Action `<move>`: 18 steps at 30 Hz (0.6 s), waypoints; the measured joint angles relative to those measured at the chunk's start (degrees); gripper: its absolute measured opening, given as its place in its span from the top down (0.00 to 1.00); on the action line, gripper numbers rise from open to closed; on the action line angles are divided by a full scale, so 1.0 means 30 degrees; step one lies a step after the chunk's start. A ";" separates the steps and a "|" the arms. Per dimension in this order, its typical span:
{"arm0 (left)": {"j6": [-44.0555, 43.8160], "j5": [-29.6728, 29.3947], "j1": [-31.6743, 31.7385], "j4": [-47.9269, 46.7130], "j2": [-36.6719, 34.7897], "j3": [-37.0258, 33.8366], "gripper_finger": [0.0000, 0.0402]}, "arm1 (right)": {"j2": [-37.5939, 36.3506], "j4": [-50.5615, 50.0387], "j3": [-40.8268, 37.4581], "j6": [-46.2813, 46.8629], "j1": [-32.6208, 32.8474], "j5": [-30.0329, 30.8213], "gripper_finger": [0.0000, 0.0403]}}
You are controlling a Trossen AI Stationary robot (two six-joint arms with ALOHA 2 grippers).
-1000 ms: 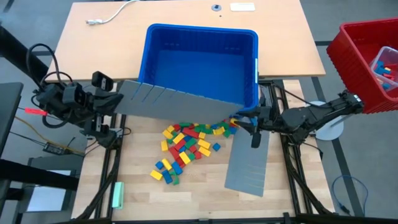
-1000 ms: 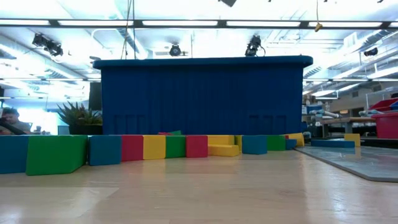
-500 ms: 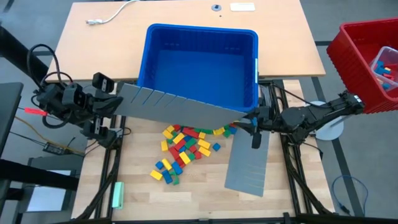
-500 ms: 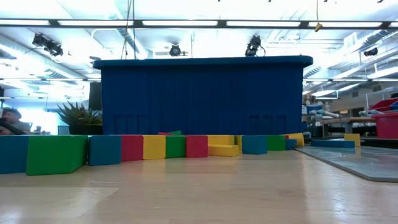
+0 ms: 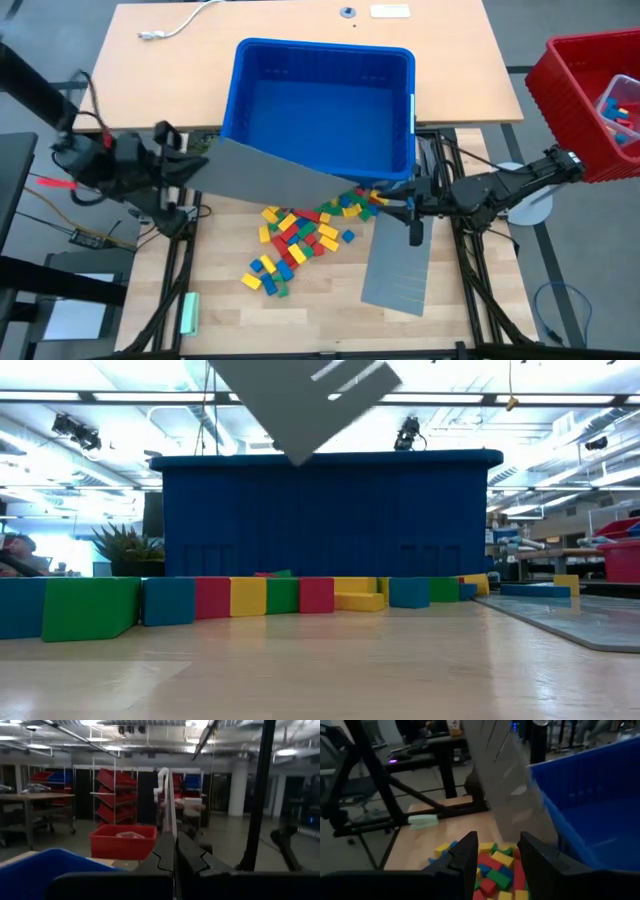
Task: Sort blocks
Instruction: Assemble the blue bin using gray bin divider
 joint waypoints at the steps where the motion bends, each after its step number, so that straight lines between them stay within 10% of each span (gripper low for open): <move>1: -0.0288 -0.0098 -0.0027 -0.0844 -0.0027 0.0298 0.98 | 0.0007 -0.0035 0.0000 0.0053 0.0080 0.0008 0.67; 18: -0.2802 0.0324 -0.0061 -0.6991 0.1582 0.1073 0.98 | 0.0077 -0.0405 0.0000 0.0771 0.0241 0.0047 0.69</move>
